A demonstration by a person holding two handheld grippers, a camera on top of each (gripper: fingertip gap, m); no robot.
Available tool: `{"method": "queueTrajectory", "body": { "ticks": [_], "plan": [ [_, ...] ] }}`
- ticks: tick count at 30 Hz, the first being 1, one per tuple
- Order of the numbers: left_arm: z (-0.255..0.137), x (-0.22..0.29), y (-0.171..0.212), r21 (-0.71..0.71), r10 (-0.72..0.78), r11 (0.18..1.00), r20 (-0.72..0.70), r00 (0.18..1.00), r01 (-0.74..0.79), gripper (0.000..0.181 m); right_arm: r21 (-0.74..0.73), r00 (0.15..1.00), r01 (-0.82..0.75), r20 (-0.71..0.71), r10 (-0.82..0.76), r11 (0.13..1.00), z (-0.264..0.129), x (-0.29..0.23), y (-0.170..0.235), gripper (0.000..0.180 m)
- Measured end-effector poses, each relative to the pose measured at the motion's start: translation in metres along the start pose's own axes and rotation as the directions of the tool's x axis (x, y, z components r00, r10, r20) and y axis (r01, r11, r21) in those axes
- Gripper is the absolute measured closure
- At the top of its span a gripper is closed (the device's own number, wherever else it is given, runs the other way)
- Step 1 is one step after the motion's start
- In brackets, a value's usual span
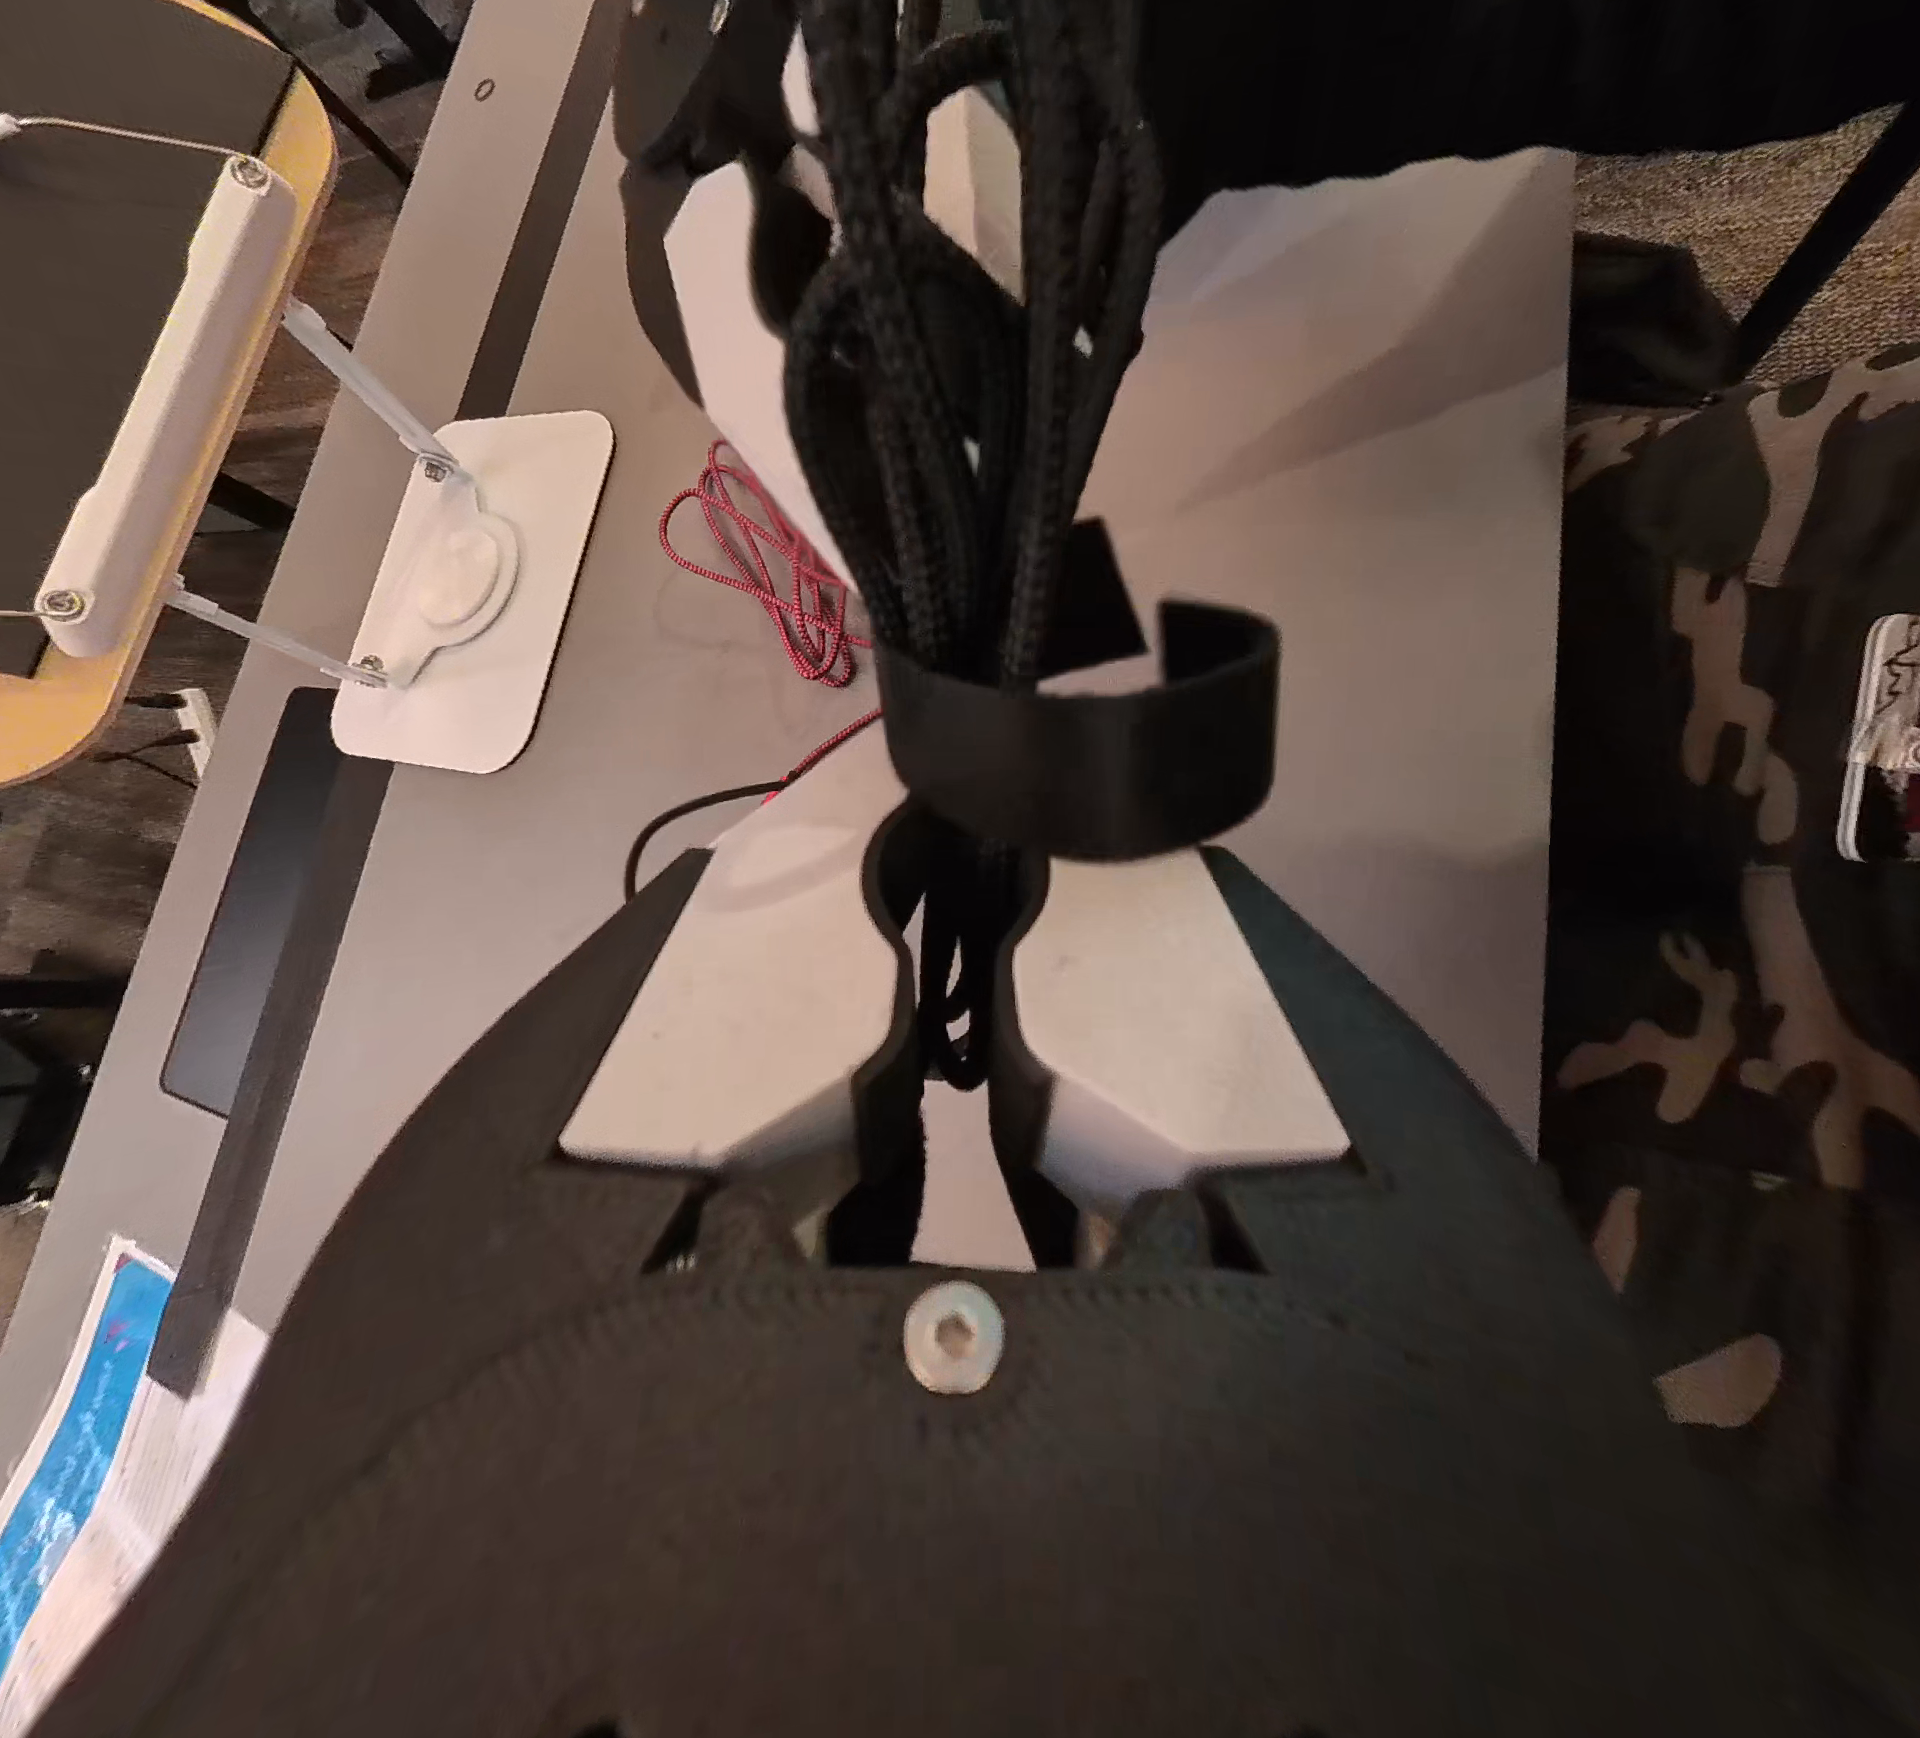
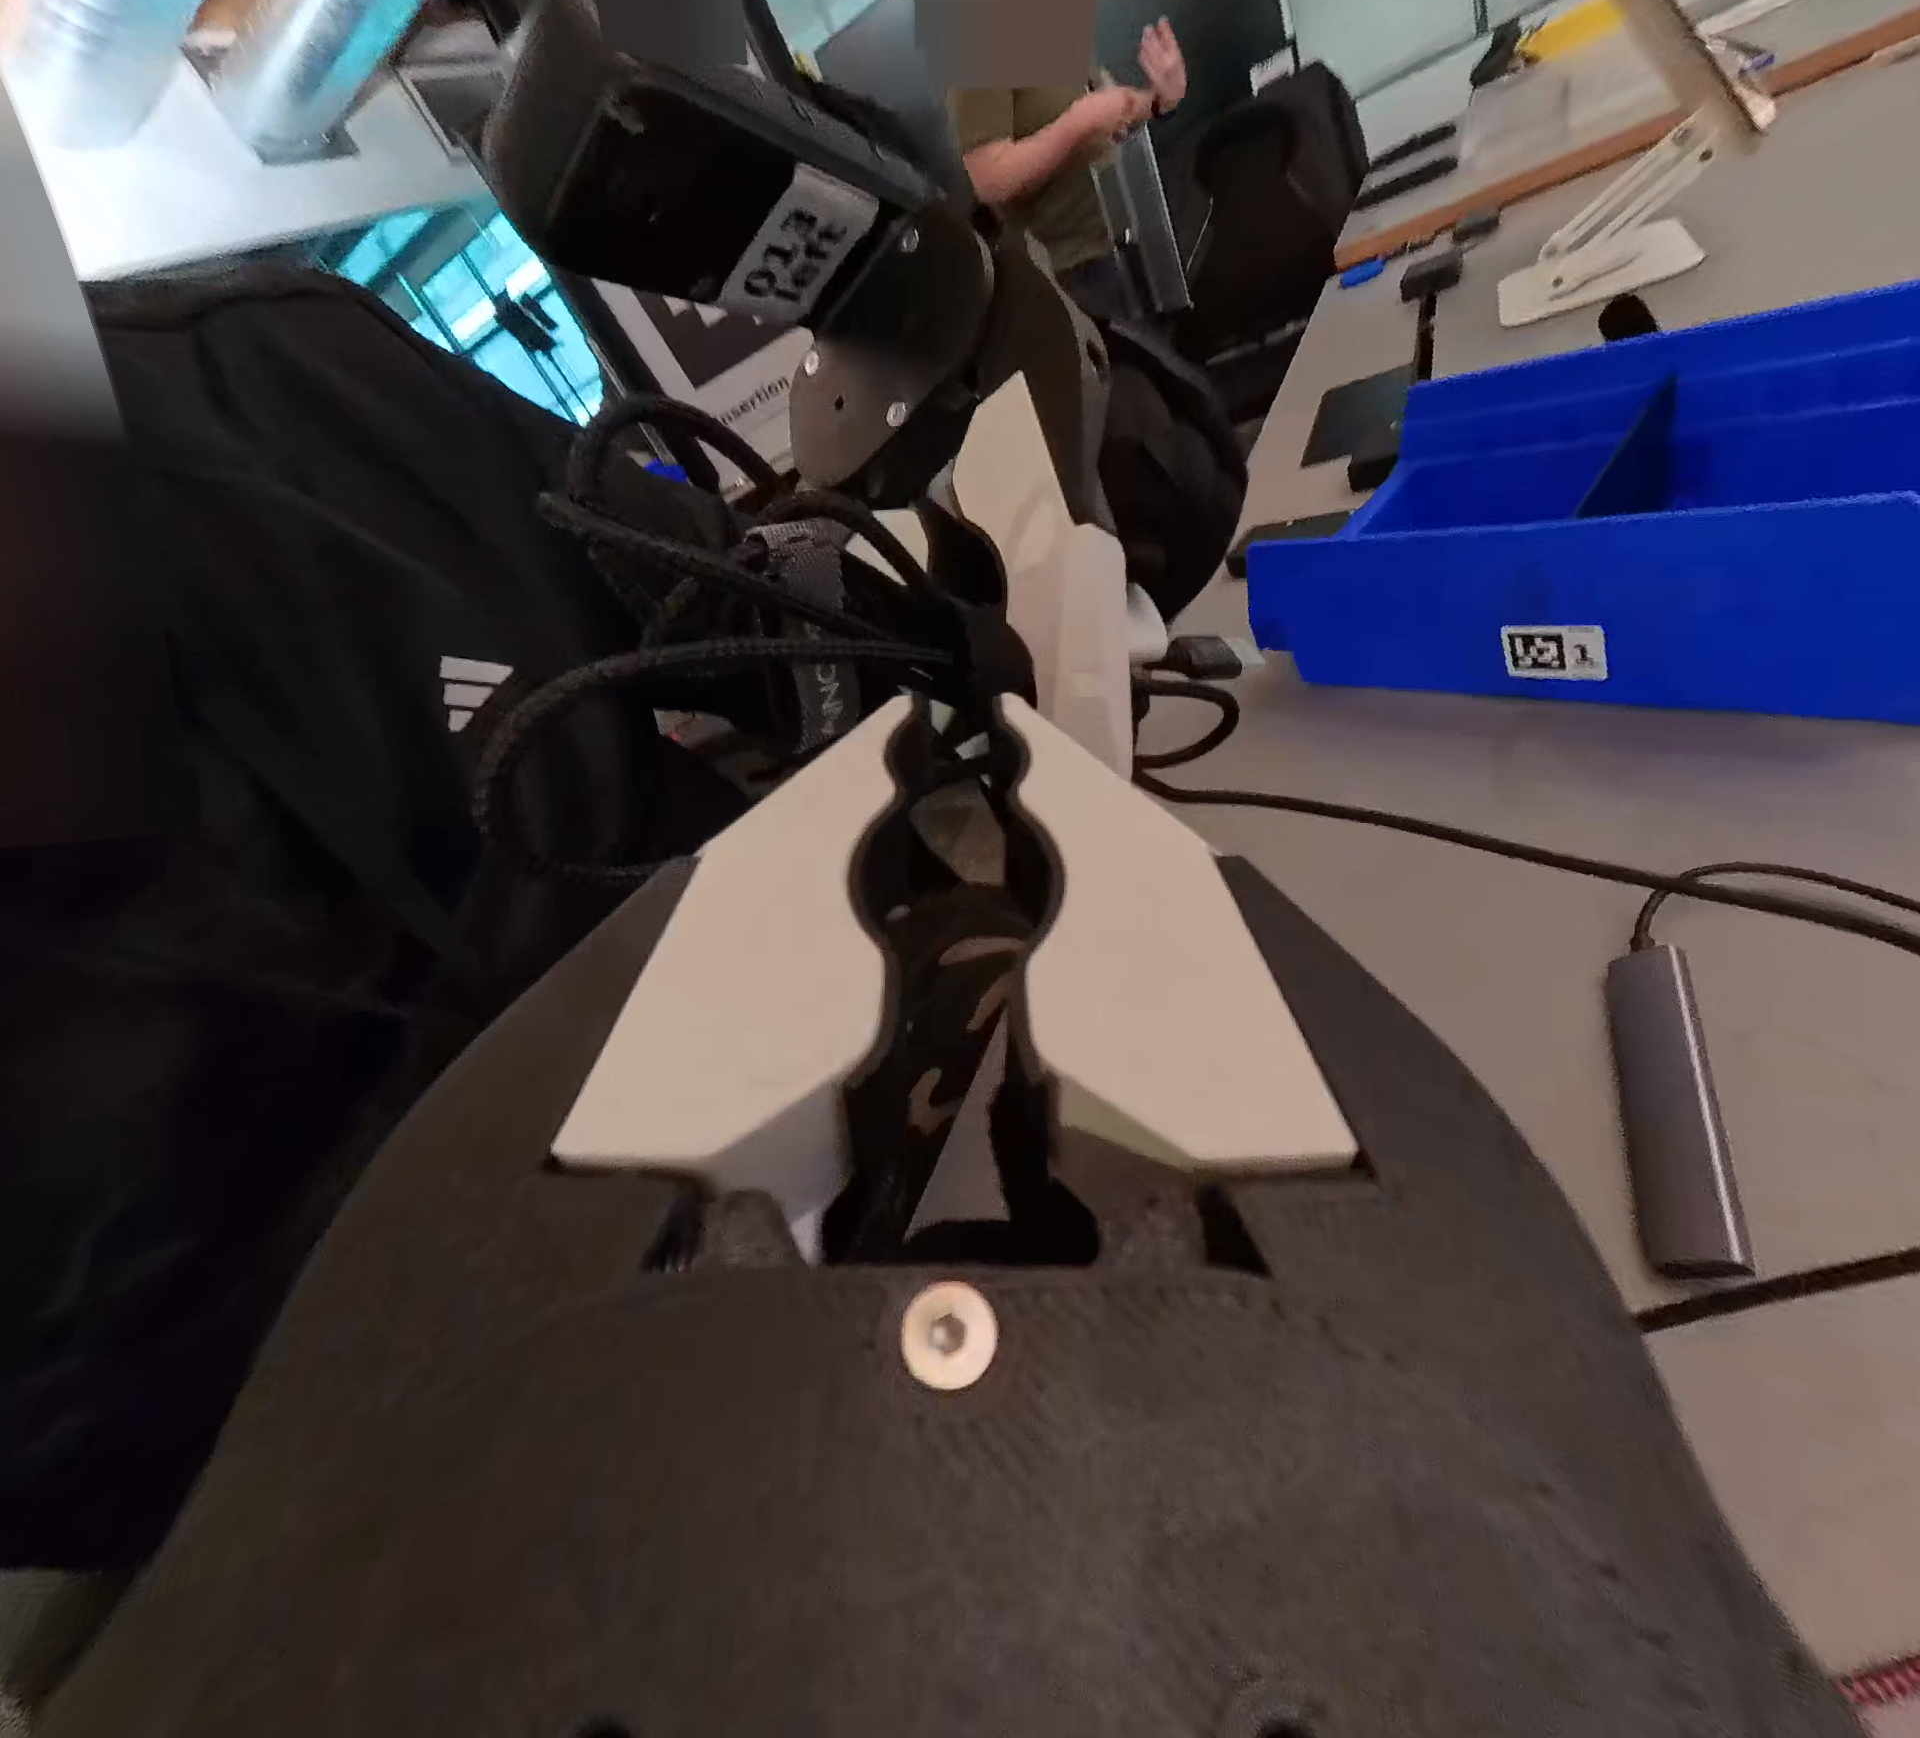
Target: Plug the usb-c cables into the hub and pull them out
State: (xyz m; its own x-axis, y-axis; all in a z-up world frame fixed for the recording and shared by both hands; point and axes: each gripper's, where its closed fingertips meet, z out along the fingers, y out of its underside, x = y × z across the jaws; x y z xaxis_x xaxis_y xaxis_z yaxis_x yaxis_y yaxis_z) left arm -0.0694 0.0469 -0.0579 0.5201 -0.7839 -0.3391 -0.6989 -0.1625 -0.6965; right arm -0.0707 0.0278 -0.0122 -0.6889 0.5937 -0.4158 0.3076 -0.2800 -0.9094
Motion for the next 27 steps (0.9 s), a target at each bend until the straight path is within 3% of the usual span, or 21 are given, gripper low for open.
{"method": "queueTrajectory", "body": {
  "ticks": [5,11,20,25,27],
  "plan": [
    [-0.002,0.0,0.0,0.001,0.0,1.0,-0.003,1.0,0.0,0.181,-0.041,0.996,0.043,-0.073,-0.045,0.998,0.0,0.008,0.0,0.18],
    [-0.003,0.0,-0.002,0.012,-0.011,1.0,-0.011,1.0,0.011,0.181,-0.117,0.953,0.198,-0.207,-0.219,0.973,-0.001,0.015,-0.006,0.18],
    [-0.007,0.001,-0.006,0.044,-0.033,0.998,-0.035,0.999,0.035,0.181,-0.288,0.728,0.5,-0.371,-0.576,0.817,-0.011,0.025,-0.013,0.18],
    [-0.011,-0.002,-0.009,0.075,-0.068,0.995,-0.049,0.996,0.072,0.181,-0.317,0.658,0.568,-0.379,-0.65,0.76,-0.013,0.024,-0.012,0.18],
    [-0.012,-0.003,-0.01,0.087,-0.084,0.992,-0.056,0.995,0.089,0.181,-0.303,0.67,0.568,-0.369,-0.644,0.765,-0.012,0.021,-0.01,0.18]
  ]
}}
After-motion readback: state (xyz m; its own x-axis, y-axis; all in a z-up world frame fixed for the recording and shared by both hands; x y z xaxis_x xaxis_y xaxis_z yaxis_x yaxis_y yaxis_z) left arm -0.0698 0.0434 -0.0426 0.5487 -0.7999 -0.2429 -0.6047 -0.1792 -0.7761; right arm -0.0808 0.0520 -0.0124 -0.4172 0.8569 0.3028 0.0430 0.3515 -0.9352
